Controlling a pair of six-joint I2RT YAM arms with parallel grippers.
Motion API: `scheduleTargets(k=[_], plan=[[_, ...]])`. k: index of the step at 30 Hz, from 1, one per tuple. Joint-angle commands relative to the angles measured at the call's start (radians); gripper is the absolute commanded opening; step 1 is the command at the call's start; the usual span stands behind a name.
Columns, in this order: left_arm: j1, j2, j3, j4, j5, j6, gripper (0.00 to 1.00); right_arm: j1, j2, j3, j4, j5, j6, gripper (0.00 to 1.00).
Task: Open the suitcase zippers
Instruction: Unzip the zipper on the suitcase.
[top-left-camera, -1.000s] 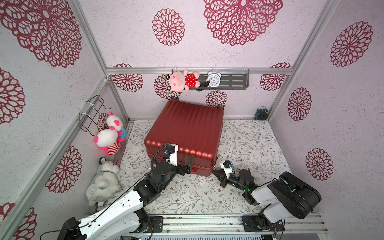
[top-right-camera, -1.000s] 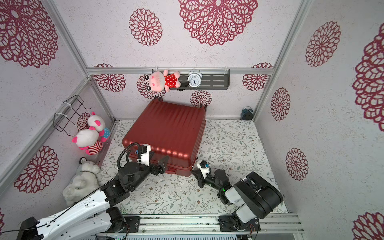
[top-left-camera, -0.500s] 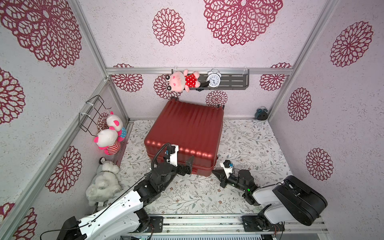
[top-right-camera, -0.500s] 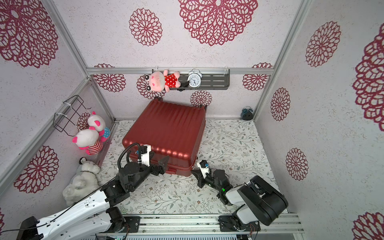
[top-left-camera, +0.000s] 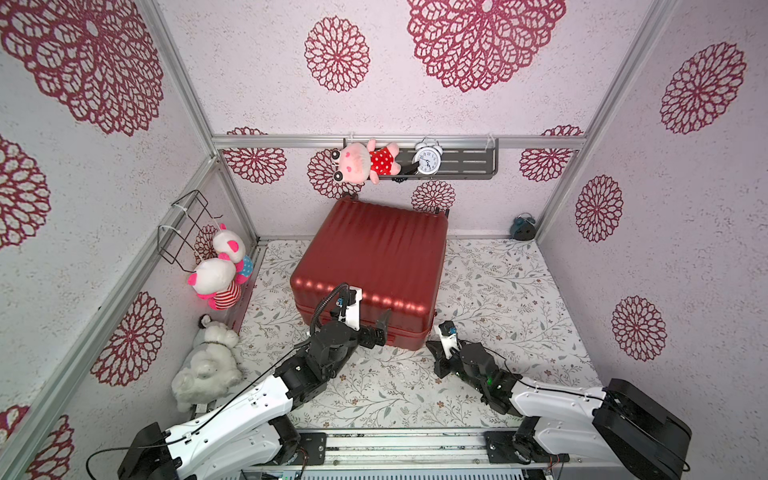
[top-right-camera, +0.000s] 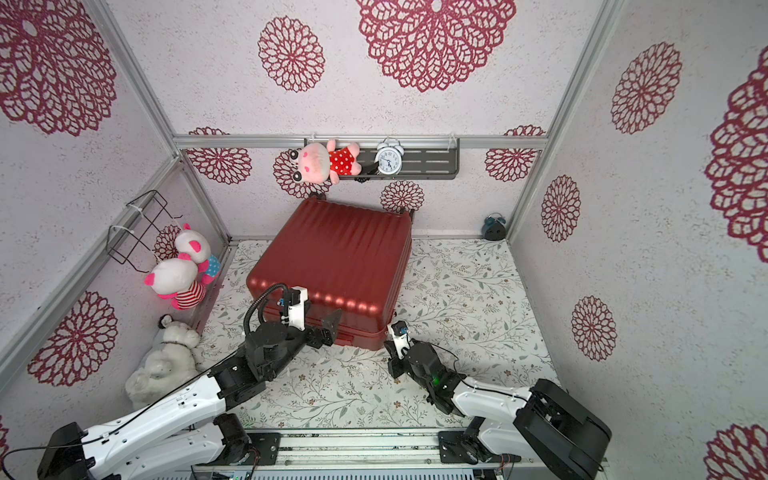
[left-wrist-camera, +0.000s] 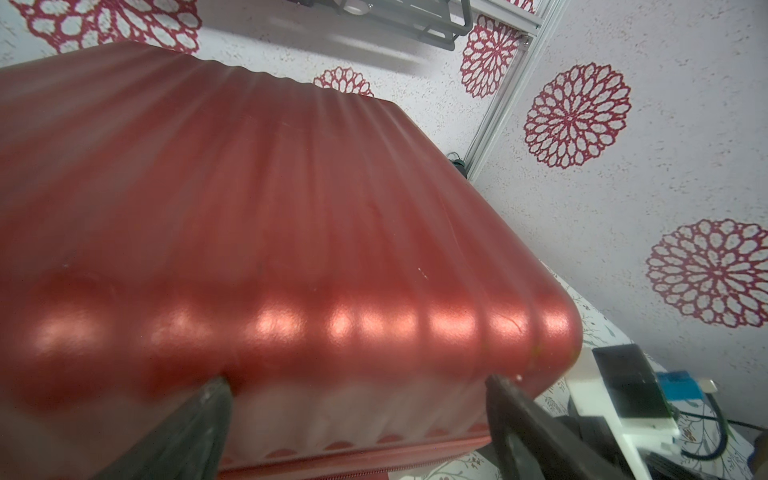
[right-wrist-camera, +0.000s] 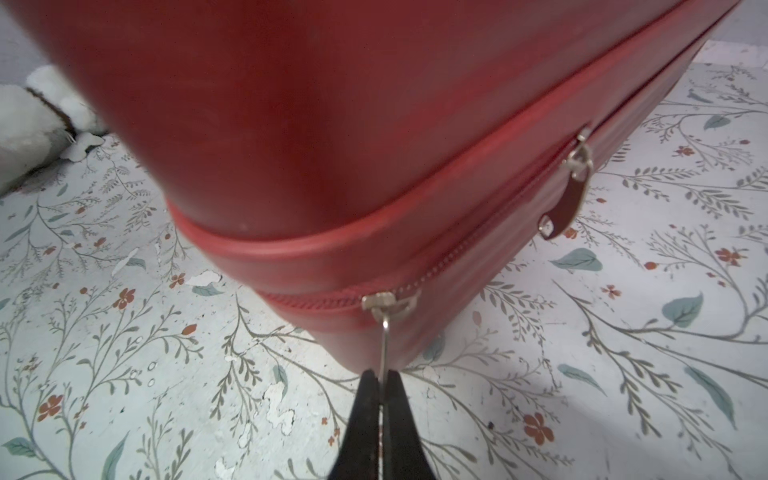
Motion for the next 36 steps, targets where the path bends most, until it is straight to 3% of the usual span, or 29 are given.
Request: scheduleTargets(k=[1, 11, 19, 24, 29, 33, 36], plan=[[-0.013, 0.036, 0.011, 0.008, 0.050, 0.008, 0.98, 0.050, -0.034, 0.007, -0.146, 0.021, -0.001, 0.00], [-0.012, 0.034, 0.007, 0.016, 0.053, 0.019, 0.98, 0.171, -0.083, 0.054, -0.198, 0.004, -0.081, 0.00], [-0.028, 0.015, 0.019, -0.005, 0.033, 0.043, 0.98, 0.228, -0.024, 0.110, -0.224, 0.072, -0.101, 0.00], [-0.108, -0.087, 0.040, -0.089, -0.193, 0.120, 0.98, 0.234, 0.026, 0.140, -0.252, 0.100, -0.070, 0.00], [-0.109, -0.203, 0.060, -0.171, -0.352, 0.111, 0.98, 0.241, 0.042, 0.160, -0.277, 0.116, -0.042, 0.00], [-0.066, -0.221, 0.170, -0.341, -0.413, 0.053, 0.98, 0.243, 0.031, 0.163, -0.293, 0.121, -0.025, 0.00], [0.059, -0.180, 0.261, -0.488, -0.333, -0.043, 0.98, 0.243, 0.022, 0.162, -0.294, 0.109, -0.015, 0.00]])
